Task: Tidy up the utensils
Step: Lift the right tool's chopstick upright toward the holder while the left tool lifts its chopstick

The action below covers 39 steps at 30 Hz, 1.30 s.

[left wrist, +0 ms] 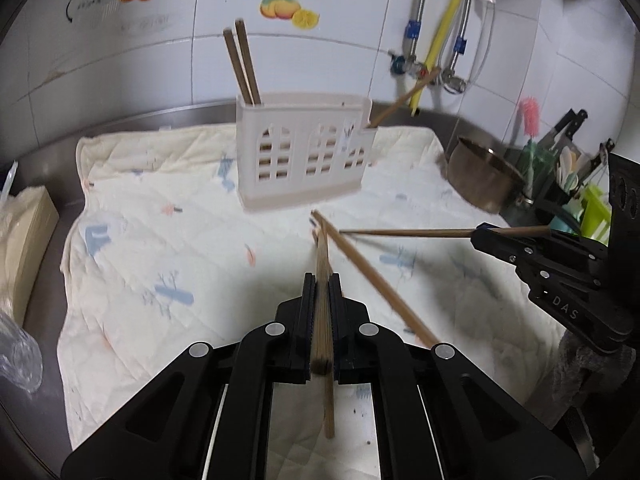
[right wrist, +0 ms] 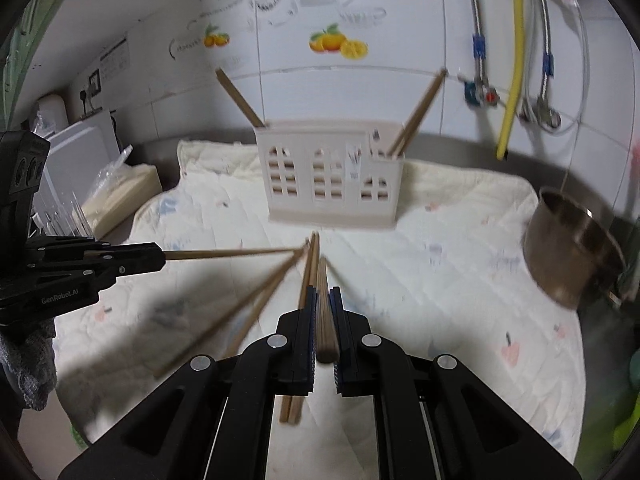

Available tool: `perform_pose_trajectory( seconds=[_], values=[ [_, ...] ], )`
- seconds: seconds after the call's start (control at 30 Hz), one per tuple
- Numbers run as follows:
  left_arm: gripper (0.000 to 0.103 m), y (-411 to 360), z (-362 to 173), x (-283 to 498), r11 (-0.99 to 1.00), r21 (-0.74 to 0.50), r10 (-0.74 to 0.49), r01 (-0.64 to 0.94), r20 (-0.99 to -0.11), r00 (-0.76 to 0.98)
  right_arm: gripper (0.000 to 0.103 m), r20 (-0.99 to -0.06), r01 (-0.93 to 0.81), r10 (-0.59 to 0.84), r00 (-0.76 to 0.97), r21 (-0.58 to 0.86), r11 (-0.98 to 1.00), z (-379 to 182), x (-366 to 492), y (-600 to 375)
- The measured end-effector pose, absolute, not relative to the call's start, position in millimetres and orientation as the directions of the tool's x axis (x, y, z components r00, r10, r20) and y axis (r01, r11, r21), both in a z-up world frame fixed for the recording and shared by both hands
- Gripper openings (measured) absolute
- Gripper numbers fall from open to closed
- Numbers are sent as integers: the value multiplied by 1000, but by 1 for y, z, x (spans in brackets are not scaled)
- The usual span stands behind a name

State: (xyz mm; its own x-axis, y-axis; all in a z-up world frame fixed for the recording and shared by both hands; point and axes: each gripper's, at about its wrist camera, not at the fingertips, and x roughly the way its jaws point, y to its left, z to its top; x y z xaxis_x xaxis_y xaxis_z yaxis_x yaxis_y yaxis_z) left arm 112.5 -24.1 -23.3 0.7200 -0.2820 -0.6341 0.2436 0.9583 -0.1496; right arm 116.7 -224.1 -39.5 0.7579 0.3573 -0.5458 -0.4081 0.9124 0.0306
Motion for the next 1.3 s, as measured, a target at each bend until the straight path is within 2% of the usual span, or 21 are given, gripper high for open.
perform_pose_trajectory(
  seconds=[0.2,0.57,0.83,1.03,1.3],
  values=[
    [5,-20,-8,127,959,-148,-281,243,-622,731,6,-528,-418,351,773,-8,908,-17,129,-216],
    [5,-16,14,142,961,-119,-271,252,-601,752,6,-528,-431,374,762,17,902,13,160,-220],
    [5,-15,42,150,956,-106,-284,274,-572,770,7,-486,-442,394,780,18,897,69,186,-227],
    [5,-17,75,155,947,-95,-308,306,-530,790,7,-441,-422,379,813,1,907,111,208,-231],
    [5,-20,134,163,943,-57,-319,328,-432,844,7,-390,-371,340,856,-6,929,142,237,-234]
  ],
)
